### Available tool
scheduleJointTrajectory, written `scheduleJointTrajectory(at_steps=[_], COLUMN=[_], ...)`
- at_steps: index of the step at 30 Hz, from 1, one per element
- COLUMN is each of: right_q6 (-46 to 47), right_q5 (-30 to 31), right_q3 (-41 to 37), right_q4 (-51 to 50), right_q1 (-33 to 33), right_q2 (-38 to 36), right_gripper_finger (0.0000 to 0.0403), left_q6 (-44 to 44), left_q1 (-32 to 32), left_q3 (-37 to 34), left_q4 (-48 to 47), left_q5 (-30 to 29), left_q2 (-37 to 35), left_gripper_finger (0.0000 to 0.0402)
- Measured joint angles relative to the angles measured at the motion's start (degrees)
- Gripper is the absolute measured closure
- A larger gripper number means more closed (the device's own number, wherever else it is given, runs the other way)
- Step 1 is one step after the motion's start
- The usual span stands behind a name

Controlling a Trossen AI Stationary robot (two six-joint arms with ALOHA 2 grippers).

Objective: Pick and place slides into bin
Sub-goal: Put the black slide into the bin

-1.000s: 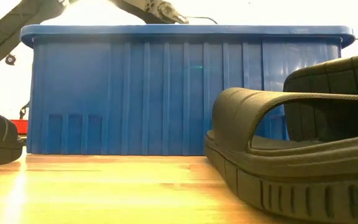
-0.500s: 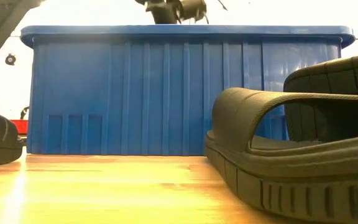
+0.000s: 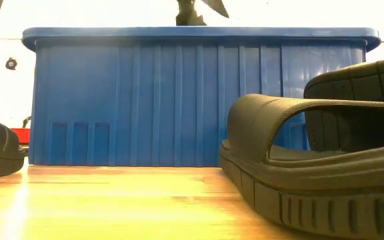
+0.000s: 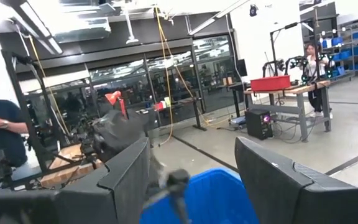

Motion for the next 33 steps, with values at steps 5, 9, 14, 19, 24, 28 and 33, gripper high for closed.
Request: scheduleJointTrajectory(at_steps=[5, 9, 14, 19, 24, 28, 33], right_q6=[0.5, 1.5, 1.9, 3.4, 3.7, 4.2, 6.8], right_q5=[0.0, 0.0, 0.0, 0.0, 0.0, 0.0, 0.0], right_q3=[0.0, 0.0, 0.0, 0.0, 0.0, 0.0, 0.0], right_q4=[0.2, 0.3, 0.2, 0.2, 0.2, 0.2, 0.2], right_q1=[0.0, 0.0, 0.0, 0.0, 0.0, 0.0, 0.0], right_q2=[0.0, 0.0, 0.1, 0.1, 0.0, 0.0, 0.0], right_gripper_finger=[0.0177, 0.0177, 0.0177, 0.0177, 0.0177, 0.0177, 0.0177], left_q6=[-2.6, -7.0, -10.1, -13.8, -18.5, -24.0, -30.6], left_q1=[-4.6, -8.4, -13.3, -17.4, -21.0, -23.7, -27.5], left_q3=[-0.4, -1.4, -1.4, -1.4, -1.4, -1.5, -1.5], left_q4=[-1.1, -3.3, -1.5, -0.6, -1.9, -5.4, -13.2], left_q5=[7.6, 11.8, 12.0, 12.0, 13.4, 19.0, 20.8], left_q2=[-5.9, -10.7, -14.7, -16.7, -17.3, -17.1, -16.3], left_gripper_finger=[0.0021, 0.0021, 0.0021, 0.0021, 0.0021, 0.0021, 0.0022])
